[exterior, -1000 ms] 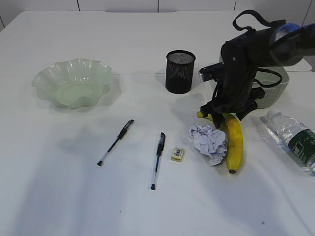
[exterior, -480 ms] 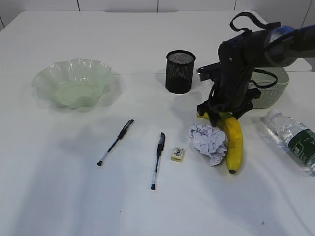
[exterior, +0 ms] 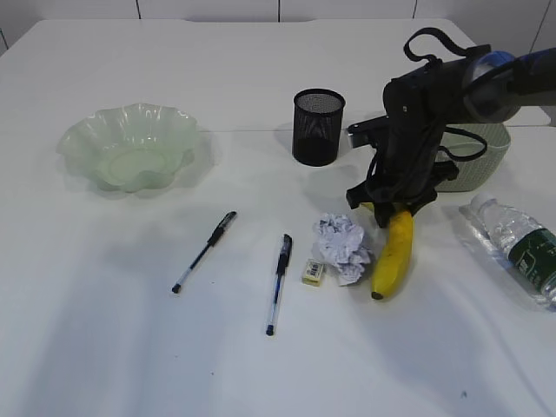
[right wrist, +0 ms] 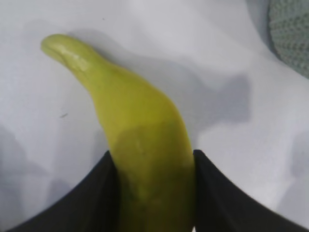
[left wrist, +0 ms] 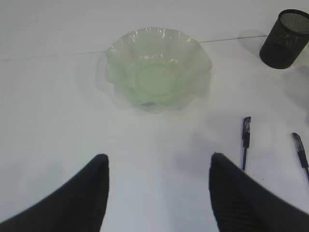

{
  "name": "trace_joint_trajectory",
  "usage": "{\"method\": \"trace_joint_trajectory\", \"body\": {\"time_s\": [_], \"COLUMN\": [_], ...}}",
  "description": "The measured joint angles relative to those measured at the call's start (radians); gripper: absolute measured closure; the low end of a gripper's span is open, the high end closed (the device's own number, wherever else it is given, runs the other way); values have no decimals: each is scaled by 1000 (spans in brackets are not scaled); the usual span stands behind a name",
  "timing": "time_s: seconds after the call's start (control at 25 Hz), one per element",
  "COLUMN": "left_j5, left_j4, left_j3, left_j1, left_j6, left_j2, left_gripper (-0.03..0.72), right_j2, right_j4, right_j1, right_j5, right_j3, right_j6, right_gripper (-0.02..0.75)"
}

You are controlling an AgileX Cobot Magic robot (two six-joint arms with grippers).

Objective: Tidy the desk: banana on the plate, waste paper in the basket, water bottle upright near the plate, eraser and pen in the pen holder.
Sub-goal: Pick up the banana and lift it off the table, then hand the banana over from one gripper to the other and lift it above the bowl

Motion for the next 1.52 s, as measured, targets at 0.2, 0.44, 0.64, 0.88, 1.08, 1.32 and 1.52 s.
{"method": "trace_joint_trajectory", "body": {"time_s": [0.2, 0.44, 0.64, 0.88, 1.08, 1.32, 1.52], "left_j5": [0, 0, 0, 0, 0, 60, 89], "left_j4": [0, 0, -14, -15, -20, -62, -79], "left_j3": [0, 0, 0, 0, 0, 0, 0], "left_j1": [0, 0, 0, 0, 0, 0, 0], "left_j6": [0, 0, 0, 0, 0, 0, 12], "left_j2": [0, 0, 0, 0, 2, 34, 66], "left_gripper": [241, 244, 245, 245, 245, 245, 246], "right_j2": [2, 5, 5, 5, 10, 12, 12], "right_j4": [-2, -4, -2, 42, 83, 177, 268], "right_j1": [0, 0, 0, 0, 0, 6, 6], "right_j5": [0, 28, 85, 109, 136, 151, 155], "right_j3": [-4, -78, -168, -257, -336, -452, -526], "right_j6": [0, 0, 0, 0, 0, -54, -111], "right_gripper": [444, 447, 447, 447, 448, 466, 468]}}
